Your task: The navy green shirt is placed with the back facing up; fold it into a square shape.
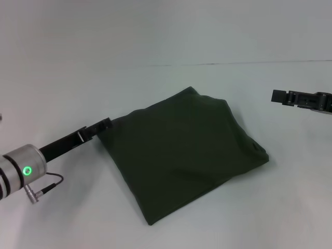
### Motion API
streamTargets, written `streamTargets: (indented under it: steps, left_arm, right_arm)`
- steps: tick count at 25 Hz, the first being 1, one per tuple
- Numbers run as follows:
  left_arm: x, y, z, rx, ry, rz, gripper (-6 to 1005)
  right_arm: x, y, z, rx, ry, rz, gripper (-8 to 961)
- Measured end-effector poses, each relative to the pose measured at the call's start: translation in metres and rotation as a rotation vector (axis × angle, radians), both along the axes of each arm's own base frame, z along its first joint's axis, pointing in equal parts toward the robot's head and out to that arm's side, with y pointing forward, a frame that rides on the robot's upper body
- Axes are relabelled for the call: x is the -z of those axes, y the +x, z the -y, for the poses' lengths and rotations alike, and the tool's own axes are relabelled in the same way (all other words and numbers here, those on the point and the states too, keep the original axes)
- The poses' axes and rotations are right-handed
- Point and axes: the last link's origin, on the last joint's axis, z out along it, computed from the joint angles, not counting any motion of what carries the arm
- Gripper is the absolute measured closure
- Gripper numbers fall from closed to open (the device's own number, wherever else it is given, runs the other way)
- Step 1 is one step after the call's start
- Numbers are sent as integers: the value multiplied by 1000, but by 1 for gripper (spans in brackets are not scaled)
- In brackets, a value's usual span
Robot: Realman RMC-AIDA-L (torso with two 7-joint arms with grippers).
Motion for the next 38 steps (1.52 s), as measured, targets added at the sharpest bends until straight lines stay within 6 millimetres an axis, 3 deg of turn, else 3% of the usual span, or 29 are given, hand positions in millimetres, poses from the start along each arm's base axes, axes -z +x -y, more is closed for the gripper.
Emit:
streamTargets:
  steps: [20,32,34,38]
  left_arm:
    - [6,13,-6,60,-39,-32,202]
    - [4,16,-12,76,-36,-60,434]
    - [4,16,-12,77,-36,-61,678]
    - [3,17,-14,81,-36,-64,836]
  right_arm:
    - [1,3,1,11,7,-4,13]
    - [2,3,2,12,10,-4,13]
    - [1,3,2,13,11,-5,13]
    - [2,3,2,14,12,-6,13]
